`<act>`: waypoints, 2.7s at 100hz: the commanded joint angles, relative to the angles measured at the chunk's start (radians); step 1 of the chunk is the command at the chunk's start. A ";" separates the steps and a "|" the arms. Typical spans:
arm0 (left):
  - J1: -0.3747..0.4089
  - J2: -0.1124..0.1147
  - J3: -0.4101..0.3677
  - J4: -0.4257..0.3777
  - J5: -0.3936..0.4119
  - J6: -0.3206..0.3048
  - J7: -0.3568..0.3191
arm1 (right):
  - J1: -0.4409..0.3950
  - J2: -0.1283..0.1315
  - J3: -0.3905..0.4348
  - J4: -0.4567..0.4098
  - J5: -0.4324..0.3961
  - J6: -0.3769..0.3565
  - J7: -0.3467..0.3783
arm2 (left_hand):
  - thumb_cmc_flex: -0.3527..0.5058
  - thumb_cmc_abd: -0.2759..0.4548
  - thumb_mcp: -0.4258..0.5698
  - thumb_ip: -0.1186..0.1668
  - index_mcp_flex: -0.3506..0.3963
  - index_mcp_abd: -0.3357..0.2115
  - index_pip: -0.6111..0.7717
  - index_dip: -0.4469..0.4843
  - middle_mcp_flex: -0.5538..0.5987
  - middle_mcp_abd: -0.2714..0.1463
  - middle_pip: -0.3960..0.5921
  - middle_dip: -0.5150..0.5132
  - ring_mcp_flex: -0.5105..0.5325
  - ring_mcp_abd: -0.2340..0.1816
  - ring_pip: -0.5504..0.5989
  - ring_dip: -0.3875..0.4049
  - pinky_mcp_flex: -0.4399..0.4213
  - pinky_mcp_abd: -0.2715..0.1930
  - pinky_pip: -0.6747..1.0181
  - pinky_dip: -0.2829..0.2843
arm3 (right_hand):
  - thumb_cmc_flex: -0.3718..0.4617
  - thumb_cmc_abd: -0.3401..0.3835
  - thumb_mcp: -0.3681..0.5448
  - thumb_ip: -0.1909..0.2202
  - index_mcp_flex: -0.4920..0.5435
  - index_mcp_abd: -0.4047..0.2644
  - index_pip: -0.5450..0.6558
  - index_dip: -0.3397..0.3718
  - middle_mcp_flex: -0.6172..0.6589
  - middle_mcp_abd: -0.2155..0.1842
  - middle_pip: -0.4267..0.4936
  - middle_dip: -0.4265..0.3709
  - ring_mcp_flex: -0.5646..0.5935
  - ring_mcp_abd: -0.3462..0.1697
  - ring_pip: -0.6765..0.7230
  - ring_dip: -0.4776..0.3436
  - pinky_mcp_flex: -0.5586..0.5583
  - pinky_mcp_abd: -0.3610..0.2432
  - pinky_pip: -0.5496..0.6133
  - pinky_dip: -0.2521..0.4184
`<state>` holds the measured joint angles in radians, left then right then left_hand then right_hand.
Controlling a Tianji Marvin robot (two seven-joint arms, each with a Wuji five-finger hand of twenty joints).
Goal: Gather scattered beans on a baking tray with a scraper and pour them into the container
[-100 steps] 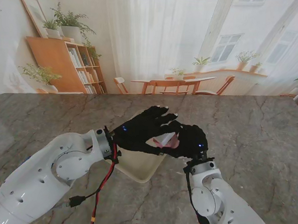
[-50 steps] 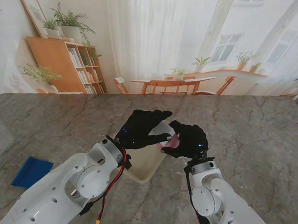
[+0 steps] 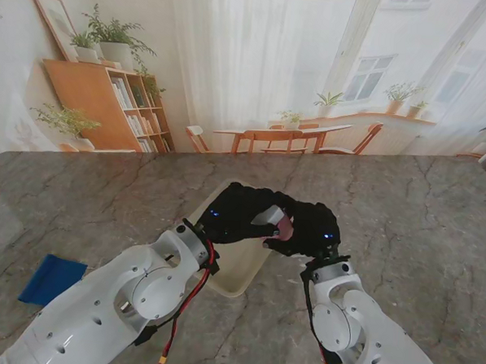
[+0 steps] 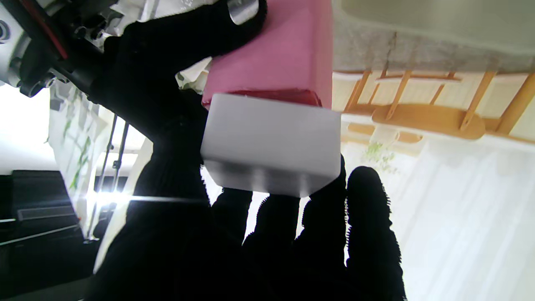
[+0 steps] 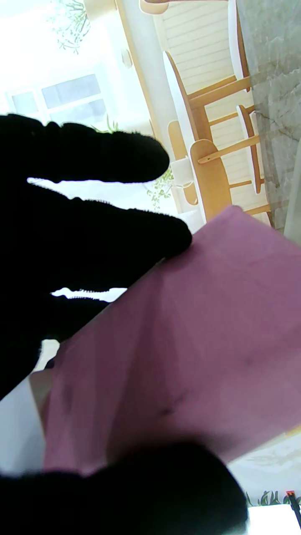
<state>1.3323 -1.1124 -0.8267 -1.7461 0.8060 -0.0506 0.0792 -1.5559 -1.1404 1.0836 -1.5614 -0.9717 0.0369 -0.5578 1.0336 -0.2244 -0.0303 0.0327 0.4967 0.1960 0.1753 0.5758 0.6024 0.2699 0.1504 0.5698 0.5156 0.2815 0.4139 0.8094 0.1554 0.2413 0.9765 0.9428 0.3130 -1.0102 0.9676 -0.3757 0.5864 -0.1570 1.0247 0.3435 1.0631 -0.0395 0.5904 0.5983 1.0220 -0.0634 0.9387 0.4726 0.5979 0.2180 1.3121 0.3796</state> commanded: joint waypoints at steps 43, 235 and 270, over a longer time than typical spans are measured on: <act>-0.043 0.005 -0.046 0.106 -0.023 -0.348 0.010 | -0.009 -0.005 0.009 -0.010 0.017 0.000 -0.001 | 0.183 -0.139 0.502 -0.067 0.048 -0.163 0.063 0.047 0.039 -0.199 -0.021 -0.145 0.142 -0.258 -0.220 -0.321 0.110 -0.200 -0.219 -0.272 | 0.233 0.192 0.196 0.086 0.078 -0.206 0.165 0.061 0.107 -0.131 0.155 0.044 0.019 -0.040 -0.015 -0.008 -0.007 0.009 0.023 0.014; -0.040 0.012 -0.024 0.041 -0.027 -0.234 -0.061 | -0.014 -0.006 0.010 -0.019 0.023 0.013 0.010 | 0.214 -0.097 0.395 -0.037 0.071 -0.080 0.122 0.136 0.066 -0.146 0.048 -0.011 0.130 -0.171 -0.139 -0.216 0.142 -0.105 -0.207 -0.268 | 0.235 0.189 0.197 0.085 0.081 -0.206 0.162 0.062 0.109 -0.131 0.156 0.041 0.023 -0.041 -0.010 -0.008 -0.006 0.007 0.024 0.016; -0.097 0.021 -0.037 0.123 0.065 -0.455 0.002 | -0.024 -0.014 0.022 -0.024 0.061 -0.006 0.005 | 0.247 -0.188 0.658 -0.081 0.085 -0.292 0.581 0.396 0.136 -0.346 0.058 -0.049 0.191 -0.307 -0.229 -0.390 0.146 -0.161 -0.230 -0.354 | 0.222 0.192 0.201 0.082 0.080 -0.230 0.159 0.062 0.111 -0.147 0.149 0.045 0.026 -0.058 -0.021 -0.008 0.000 -0.009 0.014 0.009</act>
<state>1.2400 -1.0916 -0.8654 -1.6360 0.8683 -0.4924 0.0751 -1.5770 -1.1482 1.0993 -1.5735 -0.9241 0.0335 -0.5608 1.1055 -0.4063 0.3769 0.0258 0.5624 -0.0605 0.6898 0.9493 0.6802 -0.0251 0.1366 0.5130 0.5996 0.3213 0.1290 0.4117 0.2902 0.2427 0.6976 0.5890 0.3222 -1.0170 0.9599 -0.3757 0.5864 -0.1565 1.0245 0.3574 1.0621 -0.0389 0.5770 0.5982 1.0222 -0.0645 0.9246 0.4682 0.5978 0.2194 1.3123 0.3821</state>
